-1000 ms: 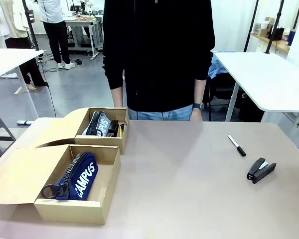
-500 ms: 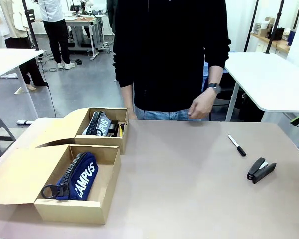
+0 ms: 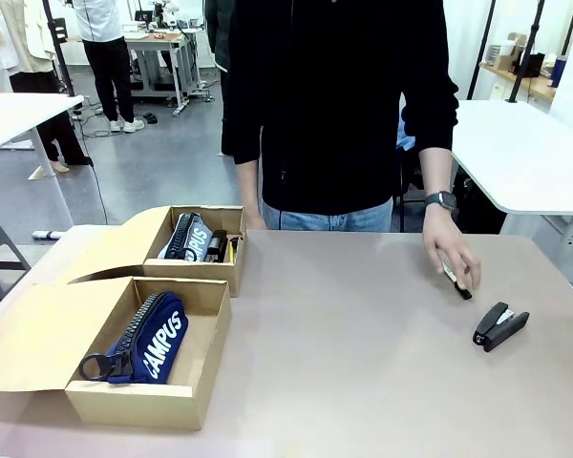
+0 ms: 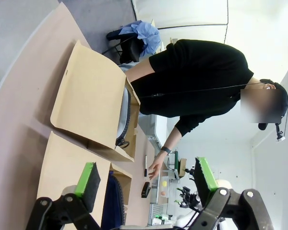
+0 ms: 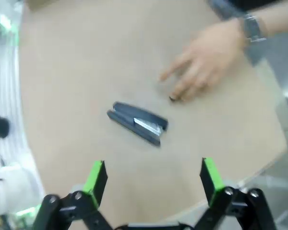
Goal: Place items inside the box.
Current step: Pick up a Pencil pouch or Stapler and place it inside the Mailer Box closest to the robot.
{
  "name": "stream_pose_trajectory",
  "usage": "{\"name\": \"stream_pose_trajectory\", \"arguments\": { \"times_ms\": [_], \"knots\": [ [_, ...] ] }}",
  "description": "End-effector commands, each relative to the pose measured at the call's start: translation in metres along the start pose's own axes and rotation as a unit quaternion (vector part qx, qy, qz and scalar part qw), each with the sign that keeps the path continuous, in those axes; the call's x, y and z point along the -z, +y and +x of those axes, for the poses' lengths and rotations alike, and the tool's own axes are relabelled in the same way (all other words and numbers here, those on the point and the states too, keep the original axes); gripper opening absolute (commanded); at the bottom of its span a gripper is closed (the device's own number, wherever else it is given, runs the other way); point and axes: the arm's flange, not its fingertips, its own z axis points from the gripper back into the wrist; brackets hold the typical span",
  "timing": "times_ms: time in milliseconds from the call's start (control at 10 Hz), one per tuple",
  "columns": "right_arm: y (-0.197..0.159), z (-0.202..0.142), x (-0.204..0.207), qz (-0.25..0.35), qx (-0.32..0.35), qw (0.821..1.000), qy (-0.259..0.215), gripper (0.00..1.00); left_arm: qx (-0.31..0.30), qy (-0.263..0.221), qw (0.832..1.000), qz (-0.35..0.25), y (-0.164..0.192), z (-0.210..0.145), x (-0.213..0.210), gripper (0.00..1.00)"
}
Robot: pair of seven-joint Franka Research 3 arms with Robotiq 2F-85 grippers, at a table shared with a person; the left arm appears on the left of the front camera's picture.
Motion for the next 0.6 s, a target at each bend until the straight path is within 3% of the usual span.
{"name": "stream_pose_trajectory", "arguments": {
  "times_ms": [0, 200, 300, 500],
  "knots": [
    [0.033, -0.067, -0.084, -0.100, 0.151, 0.980, -0.087, 1.00, 0.004, -0.001, 1.000, -0.009, 0.001, -0.001, -0.001, 1.00],
    [0.054, -0.120, -0.092, -0.141, 0.346, 0.919, -0.124, 1.00, 0.004, -0.001, 1.000, -0.009, 0.001, -0.001, -0.001, 1.00],
    [0.039, -0.088, -0.099, -0.078, 0.141, 0.985, -0.065, 1.00, 0.004, -0.001, 1.000, -0.009, 0.001, -0.001, -0.001, 1.00],
    [0.039, -0.088, -0.099, -0.078, 0.141, 0.985, -0.065, 1.00, 0.004, -0.001, 1.000, -0.009, 0.001, -0.001, -0.001, 1.00]
  ]
}}
